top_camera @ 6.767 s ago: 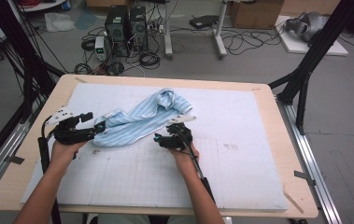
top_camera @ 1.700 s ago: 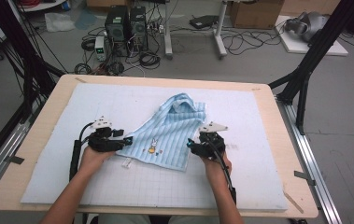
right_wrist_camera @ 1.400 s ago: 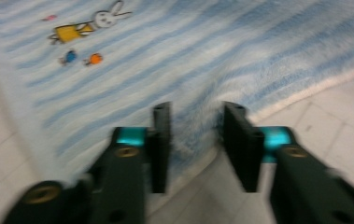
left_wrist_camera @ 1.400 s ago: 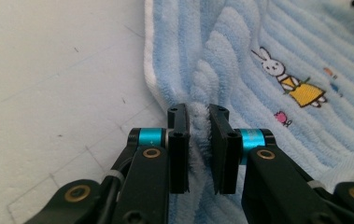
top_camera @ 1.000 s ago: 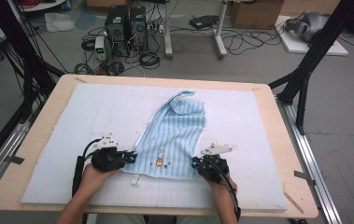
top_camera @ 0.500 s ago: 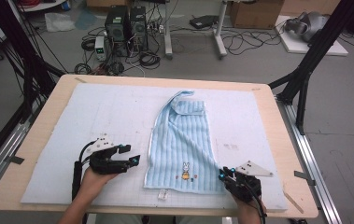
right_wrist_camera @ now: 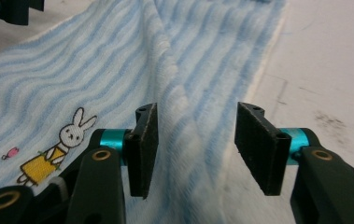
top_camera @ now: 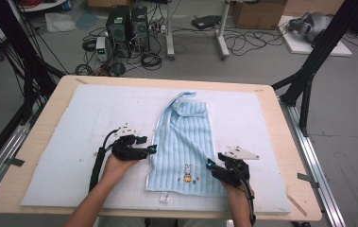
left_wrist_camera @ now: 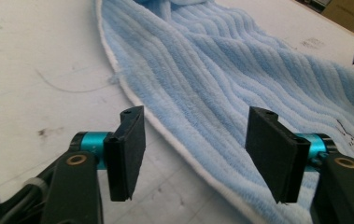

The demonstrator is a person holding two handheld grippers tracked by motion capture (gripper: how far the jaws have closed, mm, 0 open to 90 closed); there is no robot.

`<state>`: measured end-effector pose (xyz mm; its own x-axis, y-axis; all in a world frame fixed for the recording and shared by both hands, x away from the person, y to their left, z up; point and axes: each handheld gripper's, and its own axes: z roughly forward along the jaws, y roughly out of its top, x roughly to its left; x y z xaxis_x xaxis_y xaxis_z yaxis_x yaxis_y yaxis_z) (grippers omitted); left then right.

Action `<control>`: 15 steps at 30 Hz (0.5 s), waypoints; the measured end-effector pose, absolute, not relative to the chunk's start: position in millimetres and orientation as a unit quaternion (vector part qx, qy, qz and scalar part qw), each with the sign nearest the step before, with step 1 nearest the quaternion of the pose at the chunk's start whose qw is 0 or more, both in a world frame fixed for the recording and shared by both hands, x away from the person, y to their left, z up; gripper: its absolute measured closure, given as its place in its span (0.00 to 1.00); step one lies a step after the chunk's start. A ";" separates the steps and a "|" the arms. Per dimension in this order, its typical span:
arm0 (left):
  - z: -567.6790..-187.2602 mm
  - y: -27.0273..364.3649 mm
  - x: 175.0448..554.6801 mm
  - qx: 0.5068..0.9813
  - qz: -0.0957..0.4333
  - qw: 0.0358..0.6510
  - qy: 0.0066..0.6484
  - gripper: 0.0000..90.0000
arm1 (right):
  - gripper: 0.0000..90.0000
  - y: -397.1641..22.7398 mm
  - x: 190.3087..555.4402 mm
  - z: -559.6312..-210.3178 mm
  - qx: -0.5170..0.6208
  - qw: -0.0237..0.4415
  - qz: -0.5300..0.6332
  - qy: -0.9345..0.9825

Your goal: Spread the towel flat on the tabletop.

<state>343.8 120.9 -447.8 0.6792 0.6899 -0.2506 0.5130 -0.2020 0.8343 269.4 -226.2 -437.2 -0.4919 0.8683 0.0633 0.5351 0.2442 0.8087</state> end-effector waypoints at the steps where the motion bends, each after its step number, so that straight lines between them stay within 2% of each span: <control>1: -448.4 116.6 344.2 0.773 0.084 0.494 0.389 0.37 | 0.52 -221.7 271.8 -438.1 0.458 0.206 0.402 0.766; 5: -450.9 101.7 344.6 0.804 0.091 0.459 0.368 0.38 | 0.48 -208.9 281.8 -442.9 0.448 0.206 0.384 0.781; 8: -451.5 95.3 342.7 0.818 0.109 0.433 0.362 0.43 | 0.48 -201.5 287.0 -447.0 0.449 0.197 0.370 0.789; 11: -451.1 94.7 340.3 0.822 0.135 0.420 0.359 0.54 | 0.58 -199.2 288.6 -448.6 0.445 0.188 0.366 0.795; 15: -450.9 99.0 338.4 0.825 0.136 0.422 0.350 0.79 | 0.75 -203.1 288.5 -448.0 0.447 0.179 0.373 0.793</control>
